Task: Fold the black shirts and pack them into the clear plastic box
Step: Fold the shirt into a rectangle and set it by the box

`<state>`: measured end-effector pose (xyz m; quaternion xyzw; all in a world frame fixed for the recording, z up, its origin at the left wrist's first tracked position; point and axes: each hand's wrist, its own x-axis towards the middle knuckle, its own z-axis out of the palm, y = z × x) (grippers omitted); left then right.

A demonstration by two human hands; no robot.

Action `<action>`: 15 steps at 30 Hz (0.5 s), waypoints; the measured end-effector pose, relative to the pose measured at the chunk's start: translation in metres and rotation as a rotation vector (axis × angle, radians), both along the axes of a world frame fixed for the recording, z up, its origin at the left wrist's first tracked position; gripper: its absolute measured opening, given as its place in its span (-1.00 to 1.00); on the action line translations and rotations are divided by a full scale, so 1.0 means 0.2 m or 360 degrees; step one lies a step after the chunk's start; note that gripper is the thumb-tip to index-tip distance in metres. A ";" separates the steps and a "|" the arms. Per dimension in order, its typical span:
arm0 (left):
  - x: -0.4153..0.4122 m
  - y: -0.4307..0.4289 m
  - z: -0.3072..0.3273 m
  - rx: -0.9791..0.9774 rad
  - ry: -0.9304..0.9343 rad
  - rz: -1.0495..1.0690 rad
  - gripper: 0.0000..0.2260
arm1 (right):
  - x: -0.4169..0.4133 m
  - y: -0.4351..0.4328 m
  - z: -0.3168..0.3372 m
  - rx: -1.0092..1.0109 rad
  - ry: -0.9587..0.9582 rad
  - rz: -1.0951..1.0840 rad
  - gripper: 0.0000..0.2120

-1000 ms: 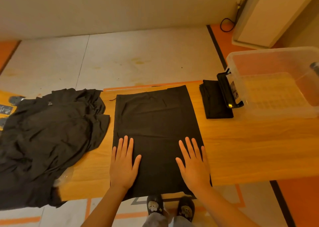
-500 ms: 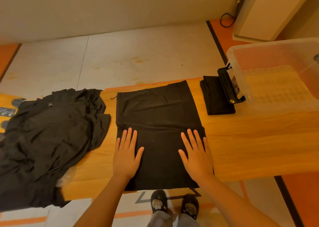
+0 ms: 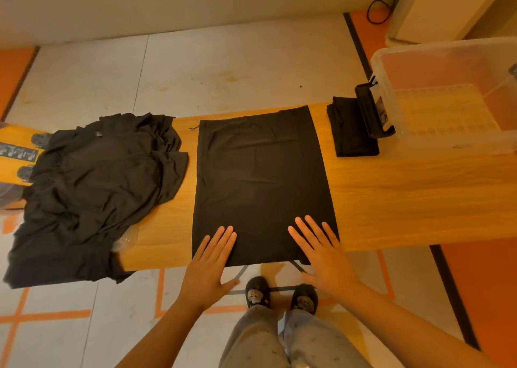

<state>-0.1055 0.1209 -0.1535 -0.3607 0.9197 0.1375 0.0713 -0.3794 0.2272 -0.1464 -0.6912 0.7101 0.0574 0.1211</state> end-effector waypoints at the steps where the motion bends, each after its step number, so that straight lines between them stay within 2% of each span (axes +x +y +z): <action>1: 0.01 -0.01 -0.01 -0.0022 -0.0033 -0.0002 -0.05 | -0.02 0.00 -0.01 0.0006 0.0033 -0.0005 0.32; 4: 0.01 -0.03 -0.01 -0.0161 -0.0047 0.0028 0.05 | -0.10 0.02 -0.02 -0.0131 0.0128 0.0053 0.23; 7: 0.03 -0.03 -0.01 -0.0222 -0.0092 0.0030 0.11 | -0.16 0.04 -0.03 -0.0158 0.0169 0.0131 0.33; 9: 0.03 -0.03 -0.02 -0.0196 -0.0113 0.0048 0.11 | -0.19 0.05 -0.04 -0.0141 0.0154 0.0169 0.32; 15: 0.05 0.00 0.00 -0.0075 -0.0132 0.0064 0.03 | -0.22 0.09 0.00 -0.0047 -0.0031 0.0283 0.09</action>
